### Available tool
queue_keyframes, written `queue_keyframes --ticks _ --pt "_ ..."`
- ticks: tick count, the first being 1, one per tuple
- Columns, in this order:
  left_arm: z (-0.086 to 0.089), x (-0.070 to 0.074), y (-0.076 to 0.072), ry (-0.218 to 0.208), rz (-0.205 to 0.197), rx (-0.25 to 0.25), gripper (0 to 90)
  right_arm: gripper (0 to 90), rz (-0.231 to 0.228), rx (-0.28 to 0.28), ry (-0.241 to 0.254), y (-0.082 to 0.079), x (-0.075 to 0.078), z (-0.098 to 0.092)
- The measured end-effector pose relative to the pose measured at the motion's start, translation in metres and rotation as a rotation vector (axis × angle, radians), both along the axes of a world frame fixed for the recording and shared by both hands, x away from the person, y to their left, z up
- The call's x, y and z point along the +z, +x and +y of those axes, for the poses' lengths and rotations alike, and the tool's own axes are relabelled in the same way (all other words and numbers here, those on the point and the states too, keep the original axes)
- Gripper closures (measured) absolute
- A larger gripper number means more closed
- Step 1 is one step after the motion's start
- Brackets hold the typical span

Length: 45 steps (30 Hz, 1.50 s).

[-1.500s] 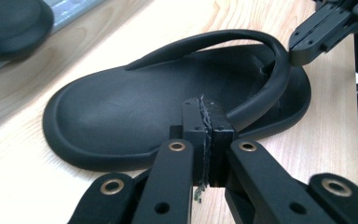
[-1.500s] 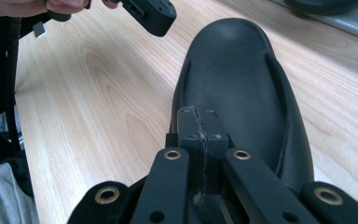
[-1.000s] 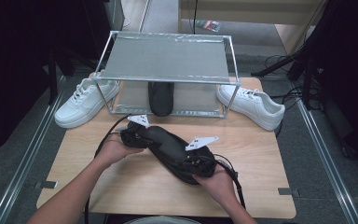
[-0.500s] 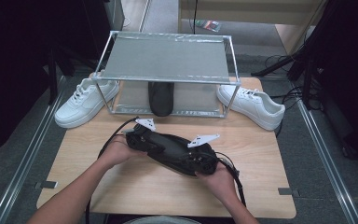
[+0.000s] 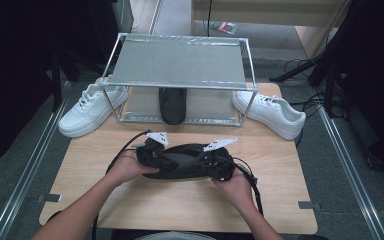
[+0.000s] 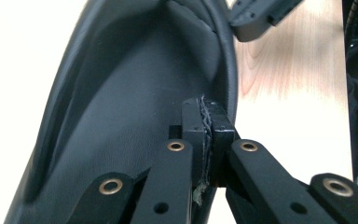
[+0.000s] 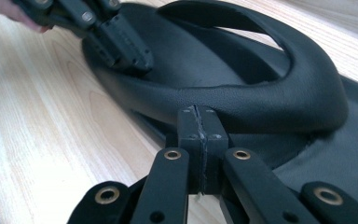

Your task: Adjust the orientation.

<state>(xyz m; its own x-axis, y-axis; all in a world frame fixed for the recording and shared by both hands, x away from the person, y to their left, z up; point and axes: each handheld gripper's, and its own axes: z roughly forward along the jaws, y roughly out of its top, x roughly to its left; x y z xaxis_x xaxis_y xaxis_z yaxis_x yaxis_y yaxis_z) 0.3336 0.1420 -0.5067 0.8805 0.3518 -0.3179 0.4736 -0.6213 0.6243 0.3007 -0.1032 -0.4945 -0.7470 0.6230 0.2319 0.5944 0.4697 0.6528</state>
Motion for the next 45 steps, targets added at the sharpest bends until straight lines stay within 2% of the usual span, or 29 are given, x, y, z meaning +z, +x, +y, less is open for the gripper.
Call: queue_keyframes --ticks 5,8,11,13,15,18,21,25,28,33,36,41,45 --pt "-0.005 -0.001 -0.006 -0.012 0.024 -0.008 89.7 90.0 -0.001 -0.005 0.001 0.005 0.0 0.001" --pt "-0.009 -0.001 -0.01 -0.012 0.021 -0.017 89.7 90.0 -0.015 -0.002 -0.007 0.006 0.0 0.003" --pt "-0.01 0.0 -0.012 -0.032 0.04 -0.022 89.7 90.0 -0.016 0.0 -0.006 0.008 0.0 0.004" --pt "-0.003 0.006 -0.01 -0.056 0.017 -0.014 89.5 90.0 -0.01 -0.003 -0.006 0.009 0.0 0.005" --pt "0.007 0.014 -0.007 -0.085 -0.003 0.022 89.6 90.0 -0.008 -0.007 0.002 0.009 0.001 0.006" --pt "0.024 0.023 -0.005 -0.091 -0.034 0.065 89.7 90.0 -0.02 0.003 0.016 0.006 0.004 0.006" --pt "0.038 0.024 -0.002 -0.075 -0.052 0.108 89.7 90.0 -0.025 0.013 0.021 0.0 0.006 0.008" --pt "0.051 0.018 0.006 -0.037 -0.025 0.162 89.7 90.0 -0.022 0.028 0.013 -0.006 0.005 0.013" --pt "0.054 0.012 0.01 -0.023 -0.005 0.184 89.7 90.0 -0.022 0.026 0.012 -0.006 0.003 0.014" --pt "0.048 0.0 0.015 0.027 0.028 0.17 89.8 90.0 -0.024 0.019 0.014 -0.004 0.002 0.013" --pt "0.043 -0.002 0.015 0.044 0.032 0.156 90.0 90.0 -0.02 0.017 0.011 -0.003 0.0 0.013" --pt "0.039 -0.002 0.011 0.046 0.032 0.142 90.0 90.0 -0.013 -0.001 0.015 -0.002 0.0 0.01" --pt "0.035 -0.003 0.009 0.038 0.051 0.123 90.0 90.0 -0.012 -0.023 0.012 0.002 0.0 0.004"
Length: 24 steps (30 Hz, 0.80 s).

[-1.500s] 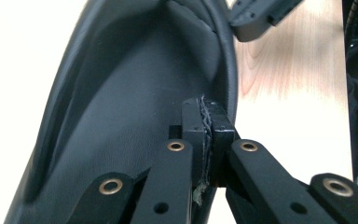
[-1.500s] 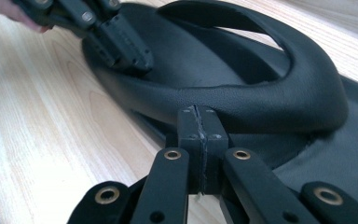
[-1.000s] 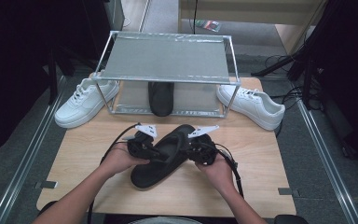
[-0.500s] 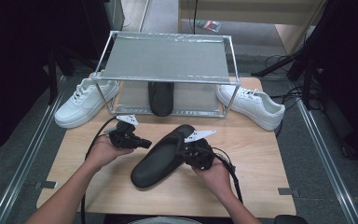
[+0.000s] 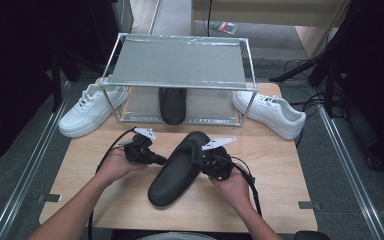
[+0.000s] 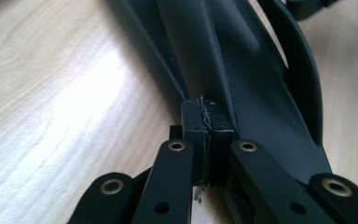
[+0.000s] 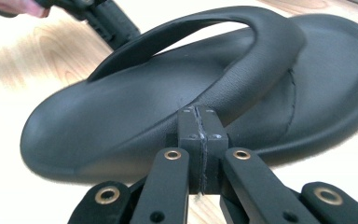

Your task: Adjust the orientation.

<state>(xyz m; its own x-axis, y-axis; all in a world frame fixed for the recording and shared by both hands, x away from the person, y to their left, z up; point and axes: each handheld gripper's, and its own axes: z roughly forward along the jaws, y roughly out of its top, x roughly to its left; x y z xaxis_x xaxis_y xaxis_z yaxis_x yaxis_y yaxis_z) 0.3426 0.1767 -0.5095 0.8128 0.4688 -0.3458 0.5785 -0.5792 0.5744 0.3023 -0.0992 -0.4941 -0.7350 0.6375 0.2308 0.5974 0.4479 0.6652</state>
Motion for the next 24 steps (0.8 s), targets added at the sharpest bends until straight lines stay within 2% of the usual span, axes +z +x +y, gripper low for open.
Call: queue_keyframes --ticks 5,15,24 --pt "-0.007 -0.001 -0.003 -0.011 0.022 -0.019 90.0 90.0 -0.005 -0.021 -0.007 0.002 0.001 -0.006" --pt "-0.025 -0.001 -0.007 -0.02 0.006 -0.085 89.5 90.0 -0.017 -0.086 -0.023 0.007 0.002 -0.02" --pt "-0.043 -0.002 -0.01 -0.029 0.02 -0.102 89.5 90.0 -0.023 -0.137 -0.023 0.014 0.002 -0.033"
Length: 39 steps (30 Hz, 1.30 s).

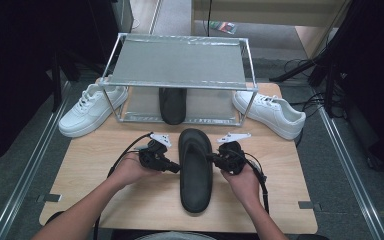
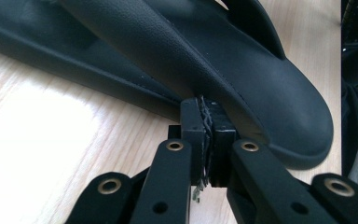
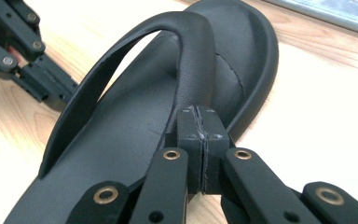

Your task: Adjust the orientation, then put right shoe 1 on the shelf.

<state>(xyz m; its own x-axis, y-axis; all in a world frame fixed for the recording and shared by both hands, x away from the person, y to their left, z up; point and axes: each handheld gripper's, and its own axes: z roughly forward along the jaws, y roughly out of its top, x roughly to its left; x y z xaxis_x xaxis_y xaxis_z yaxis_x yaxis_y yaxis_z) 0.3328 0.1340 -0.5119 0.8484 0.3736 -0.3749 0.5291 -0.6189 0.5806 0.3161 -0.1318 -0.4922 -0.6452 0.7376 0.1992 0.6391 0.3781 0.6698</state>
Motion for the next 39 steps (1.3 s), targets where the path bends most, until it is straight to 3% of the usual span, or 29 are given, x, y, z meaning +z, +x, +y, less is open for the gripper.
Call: queue_keyframes --ticks 4,8,12,16,19,27,30,33,39 --pt "0.002 0.001 0.002 -0.007 -0.005 0.012 88.8 90.0 0.01 -0.011 0.007 0.0 0.001 -0.003" --pt "0.008 0.006 0.003 -0.026 -0.02 0.052 83.0 87.0 -0.01 -0.019 0.044 -0.002 0.006 -0.005" --pt "0.016 0.01 0.007 -0.035 -0.004 0.095 74.3 76.0 -0.043 -0.019 0.075 -0.009 0.012 -0.006" --pt "0.023 0.015 0.009 -0.049 -0.018 0.12 64.5 69.1 -0.053 -0.035 0.129 -0.019 0.013 -0.01" --pt "0.027 0.019 0.01 -0.055 -0.018 0.133 59.9 64.2 -0.053 -0.039 0.141 -0.024 0.013 -0.011" --pt "0.04 0.03 0.012 -0.088 -0.044 0.181 47.3 46.6 -0.07 -0.075 0.112 -0.027 0.008 -0.007" --pt "0.046 0.037 0.015 -0.104 -0.063 0.206 48.2 48.0 -0.046 -0.081 0.123 -0.03 0.005 -0.008" --pt "0.05 0.047 0.023 -0.114 -0.077 0.219 53.6 48.3 -0.054 -0.086 0.119 -0.034 0.004 -0.009" --pt "0.053 0.069 0.045 -0.099 -0.138 0.219 66.4 49.2 -0.054 -0.094 0.114 -0.031 0.002 -0.007"
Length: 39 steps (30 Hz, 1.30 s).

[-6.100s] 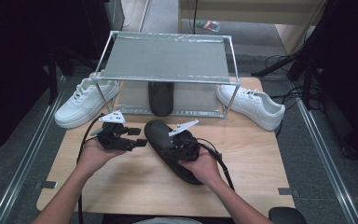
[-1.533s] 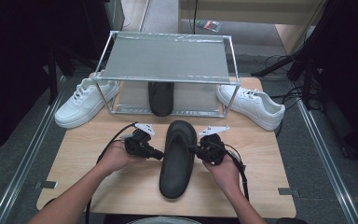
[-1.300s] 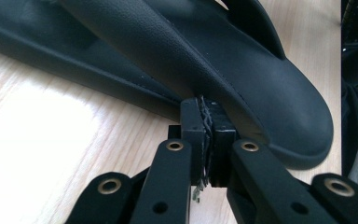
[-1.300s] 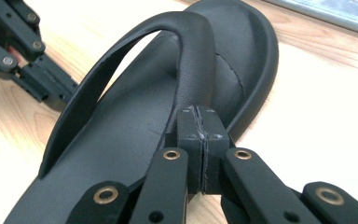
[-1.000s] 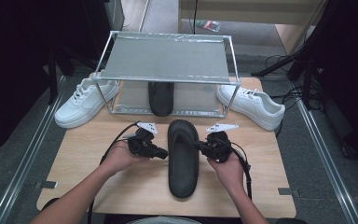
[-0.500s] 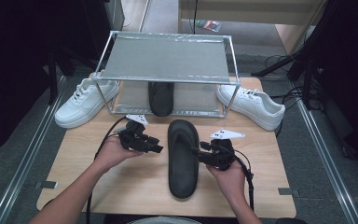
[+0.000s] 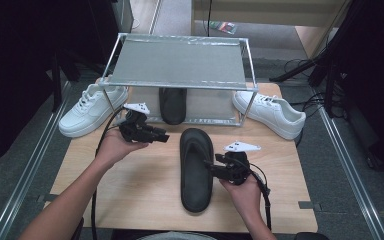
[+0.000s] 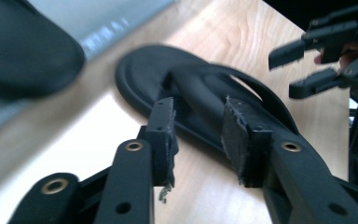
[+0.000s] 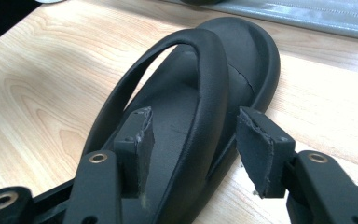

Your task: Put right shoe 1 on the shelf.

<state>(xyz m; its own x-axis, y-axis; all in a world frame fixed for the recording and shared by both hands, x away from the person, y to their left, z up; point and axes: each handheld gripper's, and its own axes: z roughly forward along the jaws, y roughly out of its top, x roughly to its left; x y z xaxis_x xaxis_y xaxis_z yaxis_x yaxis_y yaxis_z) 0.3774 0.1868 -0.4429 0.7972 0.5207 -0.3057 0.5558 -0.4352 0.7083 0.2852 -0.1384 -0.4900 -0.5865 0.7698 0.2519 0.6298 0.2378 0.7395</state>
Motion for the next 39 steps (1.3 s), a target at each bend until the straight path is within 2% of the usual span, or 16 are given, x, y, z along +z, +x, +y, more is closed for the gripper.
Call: queue_keyframes --ticks 4,7,12,14,16,17,20,25,28,32,34,35,39 --pt "0.001 0.014 0.015 0.018 -0.023 -0.009 75.6 49.2 0.01 -0.001 -0.004 0.003 -0.003 0.001" --pt "0.002 0.027 0.025 0.001 -0.043 -0.028 80.6 48.7 0.012 -0.001 0.0 0.003 -0.003 0.002" --pt "0.003 0.046 0.04 -0.006 -0.07 -0.044 84.1 48.4 0.019 -0.002 -0.013 0.003 -0.006 0.005" --pt "0.005 0.053 0.048 -0.036 -0.07 -0.049 86.3 48.5 0.02 -0.001 -0.019 0.003 -0.007 0.007" --pt "0.004 0.061 0.054 -0.027 -0.077 -0.046 88.1 48.5 0.018 -0.003 -0.022 0.003 -0.008 0.008" --pt "0.002 0.067 0.058 -0.009 -0.091 -0.044 88.7 48.6 0.02 -0.005 -0.022 0.003 -0.008 0.008" --pt "-0.004 0.083 0.067 -0.001 -0.119 -0.058 89.8 48.4 0.022 -0.009 -0.028 0.004 -0.01 0.009" --pt "-0.014 0.103 0.086 -0.017 -0.155 -0.077 90.0 47.0 0.029 -0.013 -0.028 0.008 -0.013 0.013" --pt "-0.02 0.105 0.097 0.003 -0.164 -0.07 90.0 47.5 0.032 -0.022 -0.063 0.012 -0.015 0.019" --pt "-0.022 0.101 0.111 0.054 -0.174 -0.041 90.0 52.3 0.036 -0.048 -0.057 0.016 -0.018 0.02" --pt "-0.021 0.097 0.117 0.078 -0.164 -0.022 89.4 56.9 0.019 -0.07 -0.071 0.017 -0.019 0.022" --pt "-0.02 0.095 0.119 0.085 -0.158 -0.019 89.5 62.1 0.014 -0.068 -0.08 0.018 -0.02 0.023" --pt "-0.017 0.09 0.125 0.074 -0.15 -0.018 89.5 67.0 0.033 -0.081 -0.072 0.02 -0.021 0.025"
